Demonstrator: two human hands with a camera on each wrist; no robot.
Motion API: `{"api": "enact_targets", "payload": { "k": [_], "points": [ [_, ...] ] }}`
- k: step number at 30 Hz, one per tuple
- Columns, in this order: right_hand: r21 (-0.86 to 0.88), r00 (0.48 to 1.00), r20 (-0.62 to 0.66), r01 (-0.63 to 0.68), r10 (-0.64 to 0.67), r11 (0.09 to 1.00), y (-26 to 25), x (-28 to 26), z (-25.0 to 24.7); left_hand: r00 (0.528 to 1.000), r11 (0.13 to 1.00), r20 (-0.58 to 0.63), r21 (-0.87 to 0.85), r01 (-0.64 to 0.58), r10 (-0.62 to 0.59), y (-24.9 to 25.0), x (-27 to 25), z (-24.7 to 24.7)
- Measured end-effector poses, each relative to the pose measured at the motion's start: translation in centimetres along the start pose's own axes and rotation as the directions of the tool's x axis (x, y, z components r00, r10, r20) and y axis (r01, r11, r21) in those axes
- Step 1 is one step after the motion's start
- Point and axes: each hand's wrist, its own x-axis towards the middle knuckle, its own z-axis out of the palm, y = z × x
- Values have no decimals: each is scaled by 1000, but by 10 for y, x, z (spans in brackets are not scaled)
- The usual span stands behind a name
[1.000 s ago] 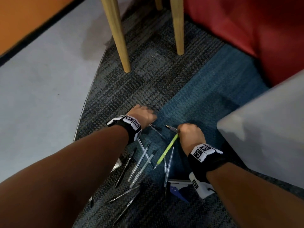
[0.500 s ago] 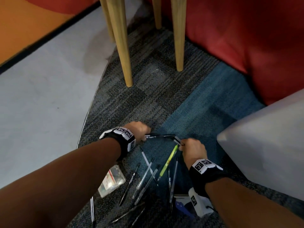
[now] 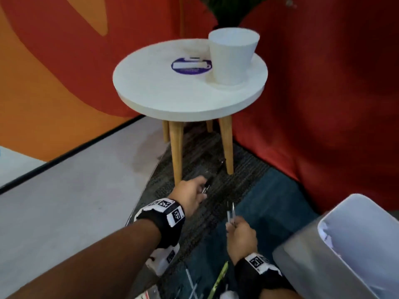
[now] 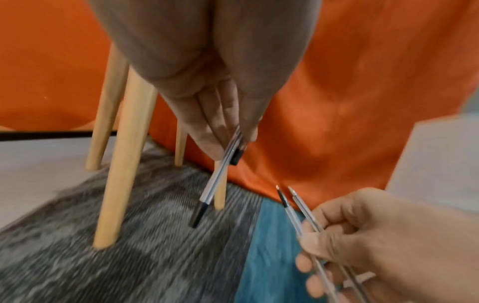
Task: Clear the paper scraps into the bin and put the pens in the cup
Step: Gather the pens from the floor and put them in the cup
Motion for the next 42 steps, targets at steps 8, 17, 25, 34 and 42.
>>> {"api": "enact_targets", "payload": {
  "k": [8,17,25,34,42],
  "points": [
    [478,967,-191,241,-168,845,-92,-22,-117,981,985,-183,-168,34,-65,112,-10,-111],
    [382,923,-108,381,-369,842,-110,-63,-211,978,981,-131,-128,145,-161,196,-60,-193],
    [217,881,-227,461,-415,860,-198,-83,-224,988,978,-156,-208,-17,-16,159,-84,-259],
    [325,857,-482,368,-183,871,-321,-66,-191,979,951,-183,-276,-142,93,64,-97,-344],
    [198,771,-590,427,-241,883,-317,-49,-239,956,854,-264,-460,-243,130,66,-76,-335]
  ]
}}
